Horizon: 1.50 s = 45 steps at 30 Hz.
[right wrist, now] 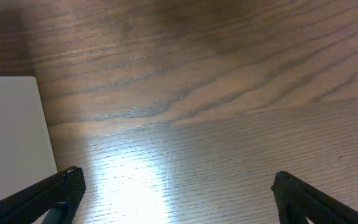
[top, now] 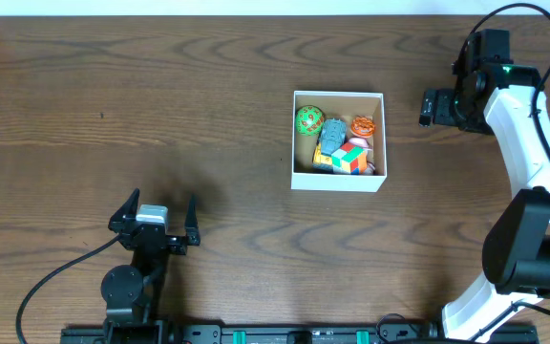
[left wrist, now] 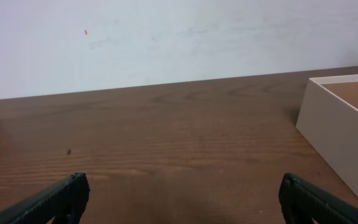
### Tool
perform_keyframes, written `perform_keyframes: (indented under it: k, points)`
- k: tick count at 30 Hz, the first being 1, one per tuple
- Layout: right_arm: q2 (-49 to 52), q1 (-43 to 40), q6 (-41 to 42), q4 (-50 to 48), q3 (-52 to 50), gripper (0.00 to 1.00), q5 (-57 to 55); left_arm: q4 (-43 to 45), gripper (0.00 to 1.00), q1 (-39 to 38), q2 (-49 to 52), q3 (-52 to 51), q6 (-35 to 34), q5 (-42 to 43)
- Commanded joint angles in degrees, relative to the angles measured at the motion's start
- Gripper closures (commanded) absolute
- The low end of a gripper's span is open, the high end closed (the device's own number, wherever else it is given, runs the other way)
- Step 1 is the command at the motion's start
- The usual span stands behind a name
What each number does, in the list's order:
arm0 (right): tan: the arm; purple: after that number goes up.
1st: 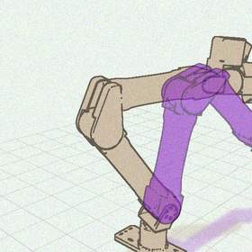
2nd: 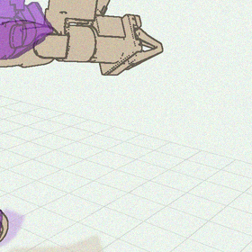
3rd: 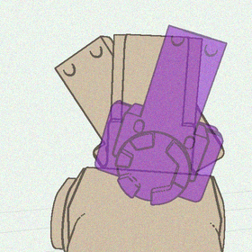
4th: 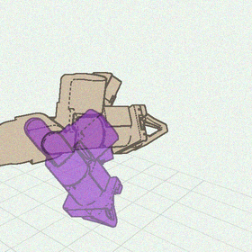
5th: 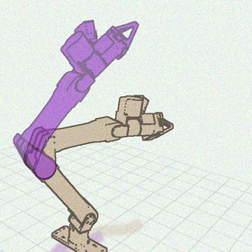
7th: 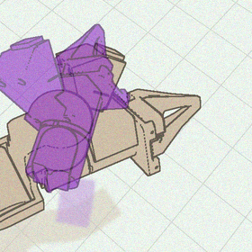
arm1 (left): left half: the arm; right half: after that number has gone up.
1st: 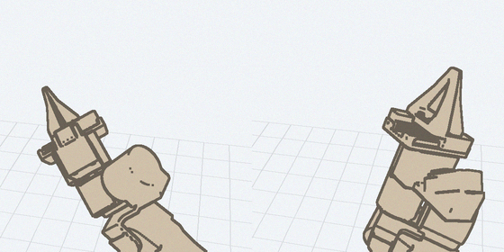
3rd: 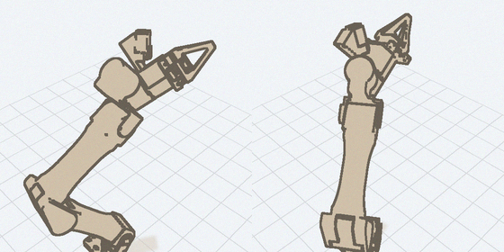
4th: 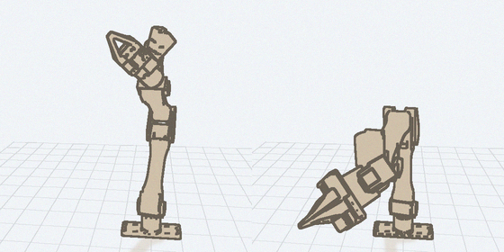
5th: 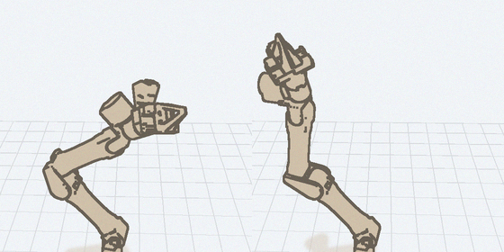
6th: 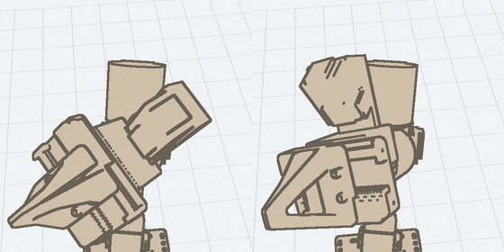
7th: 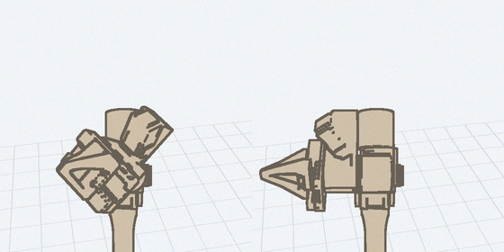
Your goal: Pack container
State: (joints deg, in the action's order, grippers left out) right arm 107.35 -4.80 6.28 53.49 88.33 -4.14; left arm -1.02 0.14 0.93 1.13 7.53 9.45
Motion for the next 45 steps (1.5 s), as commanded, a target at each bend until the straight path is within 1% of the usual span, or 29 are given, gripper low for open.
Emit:
perform_keyframes:
  k: [1,23,26,33,36,42,45]
  points:
    - [-0.9,0.3,-0.6,0.0,-0.1,0.01,-0.4,-2.2,0.02,-0.2,0.1,-0.9,-0.3,0.4]
    - [-1.4,0.5,-1.2,-0.8,-0.1,0.01,-1.9,-2.2,0.02,-0.2,0.1,-0.9,-0.3,0.4]
    - [-3.7,1.1,-1.2,-0.7,-0.1,0.01,-1.9,-2.2,0.02,-0.2,0.1,-0.9,-0.3,0.4]
    - [-14.4,3.5,-1.1,-1.4,-1.4,0.01,-1.8,-2.2,0.02,-0.2,0.1,-0.9,-0.3,0.4]
    - [-20.8,4.5,1.0,-4.3,-7.0,0.01,-1.8,-2.2,0.02,-0.2,0.1,-0.9,-0.3,0.4]
    - [-39.9,6.2,4.2,-18.2,-28.6,0.01,-1.6,-2.2,0.02,-0.2,0.1,-0.9,-0.3,0.4]
    - [-49.2,6.2,4.4,-19.5,-37.3,0.01,-1.6,-2.2,0.02,-0.2,0.1,-0.9,-0.3,0.4]
